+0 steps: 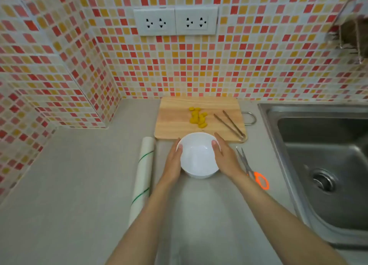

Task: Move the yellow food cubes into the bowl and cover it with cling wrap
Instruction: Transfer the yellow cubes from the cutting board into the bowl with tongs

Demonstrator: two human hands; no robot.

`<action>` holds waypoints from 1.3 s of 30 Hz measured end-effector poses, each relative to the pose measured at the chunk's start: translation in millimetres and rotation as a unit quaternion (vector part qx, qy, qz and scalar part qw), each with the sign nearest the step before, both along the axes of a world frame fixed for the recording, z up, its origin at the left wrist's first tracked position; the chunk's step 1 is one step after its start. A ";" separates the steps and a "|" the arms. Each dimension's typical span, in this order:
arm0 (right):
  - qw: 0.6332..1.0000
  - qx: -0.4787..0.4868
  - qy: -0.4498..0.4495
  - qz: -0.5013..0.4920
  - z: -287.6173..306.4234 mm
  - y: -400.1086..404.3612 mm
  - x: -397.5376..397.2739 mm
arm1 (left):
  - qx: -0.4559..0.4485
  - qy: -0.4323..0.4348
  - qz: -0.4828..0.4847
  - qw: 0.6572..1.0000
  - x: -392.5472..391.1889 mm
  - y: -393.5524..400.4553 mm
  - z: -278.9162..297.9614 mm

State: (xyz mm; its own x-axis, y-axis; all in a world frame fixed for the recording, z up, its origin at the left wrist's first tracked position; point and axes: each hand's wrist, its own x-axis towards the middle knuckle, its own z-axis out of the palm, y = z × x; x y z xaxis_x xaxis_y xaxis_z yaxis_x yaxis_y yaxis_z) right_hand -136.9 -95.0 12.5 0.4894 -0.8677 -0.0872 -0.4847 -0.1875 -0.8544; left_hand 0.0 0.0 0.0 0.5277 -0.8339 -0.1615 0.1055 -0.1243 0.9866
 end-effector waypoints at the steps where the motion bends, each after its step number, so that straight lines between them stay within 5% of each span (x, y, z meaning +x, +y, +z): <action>1: 1.000 0.001 -0.020 -0.022 -0.5 1.0 1.8 | -0.010 0.025 0.031 0.999 -3.5 -2.6 0.7; 6: 0.999 0.022 -0.035 -0.021 2.1 2.9 3.0 | -0.008 0.103 0.101 0.990 -14.1 -4.5 -3.8; 8: 0.999 -0.045 -0.015 -0.020 7.1 -9.0 -0.7 | -0.009 0.130 0.105 0.986 -12.1 -2.6 -5.0; 12: 0.969 -0.197 0.105 -0.109 14.2 -53.6 -7.9 | -0.021 0.127 0.075 0.989 -7.2 -1.0 -5.8; 18: 0.947 -0.175 0.248 -0.107 -2.0 -94.5 -5.0 | -0.036 0.109 0.054 0.992 -6.5 0.4 -13.5; 22: 0.947 -0.204 0.223 -0.107 -12.2 -100.2 -2.7 | -0.038 0.101 0.052 0.993 -4.9 -1.0 -15.2; 27: 0.970 -0.227 0.083 -0.017 -13.4 -86.6 -1.2 | -0.052 0.087 0.065 0.993 -2.8 -0.4 -14.3; 39: 0.972 -0.205 0.113 0.012 -13.3 -87.8 10.3 | -0.062 0.070 0.074 0.993 -8.9 -1.3 -12.1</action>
State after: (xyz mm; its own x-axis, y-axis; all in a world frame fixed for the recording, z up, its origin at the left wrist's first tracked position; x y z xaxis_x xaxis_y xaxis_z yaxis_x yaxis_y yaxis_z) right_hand -126.6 -182.8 -0.8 0.5183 -0.8406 0.1572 -0.6421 -0.5039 -0.5777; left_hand -8.9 -1.3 -12.1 0.6257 -0.7668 -0.1431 0.2512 0.0244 0.9676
